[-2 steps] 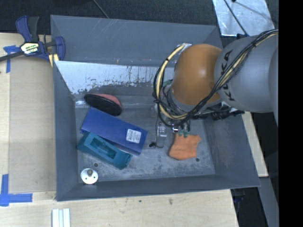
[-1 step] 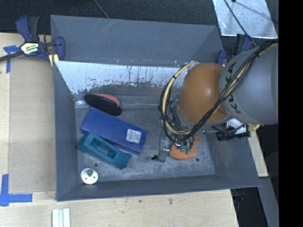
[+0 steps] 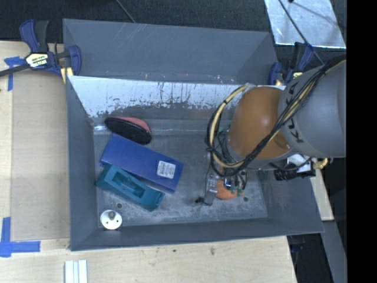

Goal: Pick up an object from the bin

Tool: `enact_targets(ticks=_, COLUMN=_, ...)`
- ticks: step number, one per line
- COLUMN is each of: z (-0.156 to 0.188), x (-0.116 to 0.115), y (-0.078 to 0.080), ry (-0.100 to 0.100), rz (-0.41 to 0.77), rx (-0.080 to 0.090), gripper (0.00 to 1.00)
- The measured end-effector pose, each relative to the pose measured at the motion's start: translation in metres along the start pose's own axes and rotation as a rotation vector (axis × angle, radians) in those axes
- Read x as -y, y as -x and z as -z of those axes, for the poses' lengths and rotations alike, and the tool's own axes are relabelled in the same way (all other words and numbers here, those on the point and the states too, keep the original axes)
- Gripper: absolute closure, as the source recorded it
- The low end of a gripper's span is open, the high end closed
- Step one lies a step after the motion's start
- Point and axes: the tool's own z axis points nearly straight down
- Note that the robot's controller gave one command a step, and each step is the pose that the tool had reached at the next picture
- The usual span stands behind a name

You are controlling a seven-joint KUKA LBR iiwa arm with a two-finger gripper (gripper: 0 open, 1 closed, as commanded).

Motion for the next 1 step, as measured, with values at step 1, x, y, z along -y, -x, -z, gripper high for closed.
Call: enact_targets(ticks=1, z=0.0115, x=0.0516, y=0.0216, ry=0.001, rz=-0.007, rx=0.006, gripper=0.0)
